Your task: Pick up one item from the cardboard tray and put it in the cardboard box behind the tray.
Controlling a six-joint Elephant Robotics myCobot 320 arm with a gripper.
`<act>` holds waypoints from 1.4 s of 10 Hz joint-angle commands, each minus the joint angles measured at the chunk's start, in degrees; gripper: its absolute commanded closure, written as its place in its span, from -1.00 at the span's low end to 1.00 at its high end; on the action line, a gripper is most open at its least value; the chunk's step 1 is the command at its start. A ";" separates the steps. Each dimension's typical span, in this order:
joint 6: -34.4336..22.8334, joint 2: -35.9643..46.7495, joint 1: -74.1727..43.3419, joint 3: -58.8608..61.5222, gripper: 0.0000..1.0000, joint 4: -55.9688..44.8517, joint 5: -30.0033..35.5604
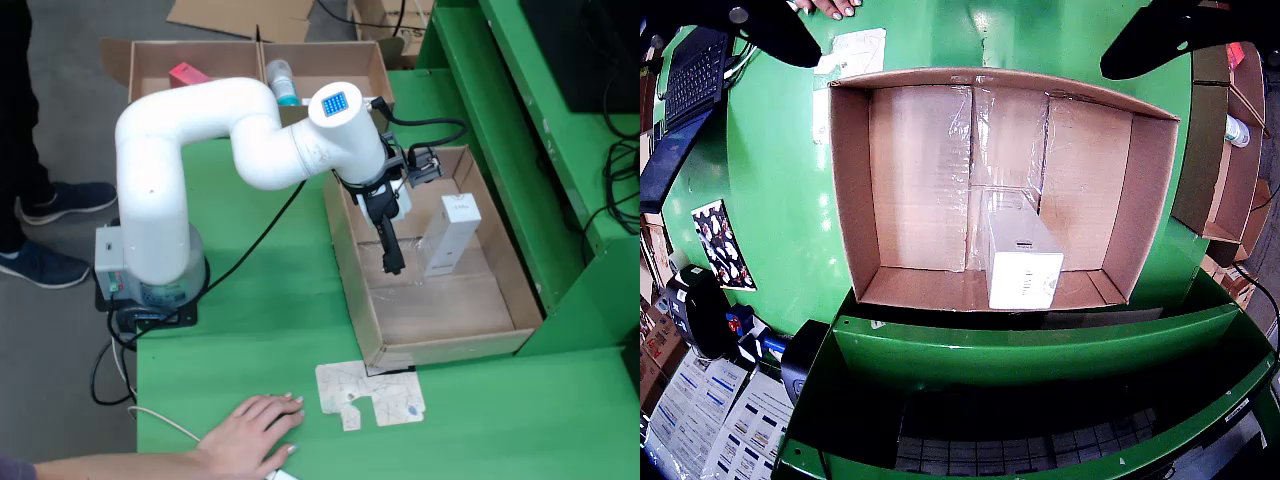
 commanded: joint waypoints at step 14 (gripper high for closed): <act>1.05 0.01 0.80 3.25 -1.00 -0.50 -1.08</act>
